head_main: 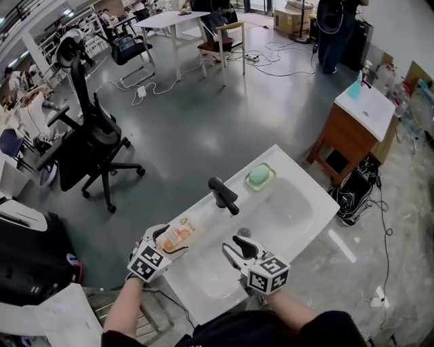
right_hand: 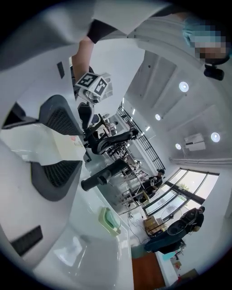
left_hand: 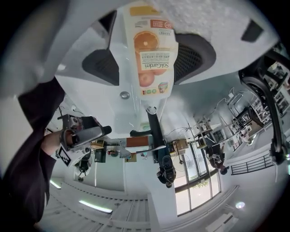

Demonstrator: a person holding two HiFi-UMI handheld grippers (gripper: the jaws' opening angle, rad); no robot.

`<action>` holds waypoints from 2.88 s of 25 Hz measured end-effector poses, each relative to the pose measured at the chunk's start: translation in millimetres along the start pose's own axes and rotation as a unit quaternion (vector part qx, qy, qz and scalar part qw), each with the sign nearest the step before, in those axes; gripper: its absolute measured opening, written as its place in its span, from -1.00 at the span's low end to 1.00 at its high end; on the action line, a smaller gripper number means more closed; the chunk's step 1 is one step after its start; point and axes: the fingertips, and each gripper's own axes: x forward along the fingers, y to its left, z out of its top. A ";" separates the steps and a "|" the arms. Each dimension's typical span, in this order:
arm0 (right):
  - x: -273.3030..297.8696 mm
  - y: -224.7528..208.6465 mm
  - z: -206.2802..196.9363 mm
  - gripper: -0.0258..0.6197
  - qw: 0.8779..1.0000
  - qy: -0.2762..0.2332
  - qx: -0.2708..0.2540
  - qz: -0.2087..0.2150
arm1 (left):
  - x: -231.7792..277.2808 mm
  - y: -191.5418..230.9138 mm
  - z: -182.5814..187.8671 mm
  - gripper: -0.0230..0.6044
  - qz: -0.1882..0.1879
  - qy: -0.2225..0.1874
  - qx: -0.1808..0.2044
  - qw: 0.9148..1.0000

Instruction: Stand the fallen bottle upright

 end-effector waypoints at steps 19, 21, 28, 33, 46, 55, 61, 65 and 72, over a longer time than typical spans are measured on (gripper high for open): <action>108.9 -48.3 -22.4 -0.29 0.966 -0.038 0.254 -0.012 | 3.9 13.5 -59.0 0.33 -0.047 0.035 -0.018 0.998; 116.3 -53.9 -24.7 -0.28 0.958 -0.040 0.282 -0.011 | 5.2 13.5 -63.1 0.33 -0.045 0.042 -0.022 0.998; 135.4 -74.0 -26.5 -0.24 0.938 -0.043 0.343 -0.021 | 9.1 12.5 -66.9 0.33 -0.044 0.059 -0.027 0.997; 148.4 -79.7 -24.9 -0.22 0.932 -0.045 0.357 -0.032 | 12.4 11.1 -71.2 0.33 -0.046 0.078 -0.024 0.996; 165.7 -84.7 -28.5 -0.45 0.928 -0.026 0.369 -0.050 | 12.3 12.2 -70.7 0.34 -0.040 0.076 -0.032 0.996; 155.7 -84.3 -31.8 -0.49 0.917 -0.054 0.392 -0.055 | 11.2 8.3 -69.8 0.33 -0.032 0.055 -0.022 0.998; 134.6 -78.1 -31.4 -0.50 0.912 -0.074 0.401 -0.056 | 7.5 1.3 -67.4 0.33 -0.030 0.047 -0.007 0.998; 124.1 -65.6 -22.9 -0.51 0.917 -0.084 0.389 -0.045 | 1.6 -0.5 -66.8 0.33 -0.021 0.030 -0.004 0.999; 117.7 -30.3 13.5 -0.52 0.940 -0.096 0.327 -0.011 | -15.0 0.5 -64.6 0.33 0.014 -0.023 -0.026 0.999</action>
